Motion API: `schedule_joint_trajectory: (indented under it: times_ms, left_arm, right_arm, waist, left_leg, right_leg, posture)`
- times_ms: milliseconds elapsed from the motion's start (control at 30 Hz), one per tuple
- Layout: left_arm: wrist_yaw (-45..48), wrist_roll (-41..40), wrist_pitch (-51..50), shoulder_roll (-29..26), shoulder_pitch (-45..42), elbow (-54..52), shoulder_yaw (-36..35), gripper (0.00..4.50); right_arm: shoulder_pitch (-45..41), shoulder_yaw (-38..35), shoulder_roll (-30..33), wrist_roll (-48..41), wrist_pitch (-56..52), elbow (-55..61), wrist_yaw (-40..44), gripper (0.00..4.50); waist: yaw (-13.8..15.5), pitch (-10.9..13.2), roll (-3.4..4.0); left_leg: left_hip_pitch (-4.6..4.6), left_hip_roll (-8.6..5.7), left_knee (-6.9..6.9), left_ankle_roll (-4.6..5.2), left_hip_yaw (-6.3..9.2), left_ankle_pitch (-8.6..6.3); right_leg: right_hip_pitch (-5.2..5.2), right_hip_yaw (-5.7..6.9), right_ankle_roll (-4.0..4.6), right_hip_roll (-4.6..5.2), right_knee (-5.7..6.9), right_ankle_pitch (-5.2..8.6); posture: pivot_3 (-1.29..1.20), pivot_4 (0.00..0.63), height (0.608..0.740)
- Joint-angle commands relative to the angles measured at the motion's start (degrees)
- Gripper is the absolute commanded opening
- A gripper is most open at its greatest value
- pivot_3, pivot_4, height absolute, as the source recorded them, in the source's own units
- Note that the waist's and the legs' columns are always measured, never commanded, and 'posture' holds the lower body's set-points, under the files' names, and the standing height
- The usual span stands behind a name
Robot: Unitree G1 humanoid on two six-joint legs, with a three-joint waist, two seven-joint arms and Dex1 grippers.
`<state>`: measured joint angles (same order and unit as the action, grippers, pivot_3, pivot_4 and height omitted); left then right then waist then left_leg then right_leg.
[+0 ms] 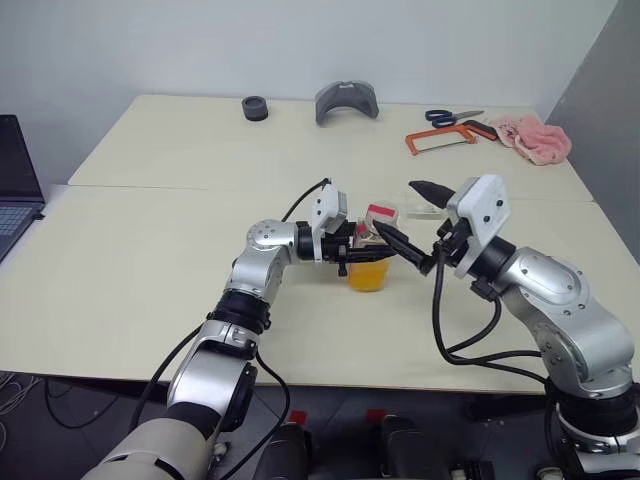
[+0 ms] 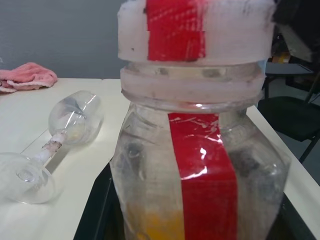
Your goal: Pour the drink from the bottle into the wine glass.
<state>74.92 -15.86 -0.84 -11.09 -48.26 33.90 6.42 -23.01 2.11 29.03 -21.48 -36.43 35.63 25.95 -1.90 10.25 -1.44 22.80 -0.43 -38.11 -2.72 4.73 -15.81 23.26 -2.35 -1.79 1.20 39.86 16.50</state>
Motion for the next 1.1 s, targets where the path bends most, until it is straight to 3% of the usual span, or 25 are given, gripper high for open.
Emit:
schedule_joint_trajectory:
  times_ms: [33, 633, 1100]
  left_arm:
    - [0.28, -1.3, 1.17, -0.07, -1.6, -1.71, -1.15, 1.61]
    - [-0.23, -1.21, 1.6, 0.0, -2.02, -1.24, -1.22, 1.61]
    - [-0.98, -1.1, 2.83, -0.1, -1.7, -1.29, -1.43, 1.61]
  right_arm:
    - [0.35, -2.85, 1.16, 0.44, 0.05, 1.06, -0.48, 4.23]
    - [0.54, -3.51, 1.58, -2.29, -0.47, 2.38, 1.18, 4.23]
    - [1.61, -10.3, 4.27, -14.0, -3.57, 4.14, 5.47, 4.23]
  waist:
    - [0.0, 0.0, 0.0]
    - [0.0, 0.0, 0.0]
    - [0.01, 0.0, 0.0]
  left_leg:
    - [0.0, 0.0, 0.0, 0.0, 0.0, 0.0]
    - [0.0, 0.0, 0.0, 0.0, -0.01, 0.0]
    - [0.01, 0.0, 0.0, 0.01, -0.01, 0.0]
  right_leg:
    - [0.0, 0.0, 0.0, 0.0, 0.0, 0.0]
    - [0.0, 0.0, 0.0, 0.0, 0.0, 0.0]
    - [0.0, 0.0, 0.0, 0.0, 0.0, 0.0]
  posture:
    - [0.0, 0.15, 0.74]
    - [0.0, 0.15, 0.74]
    - [0.0, 0.15, 0.74]
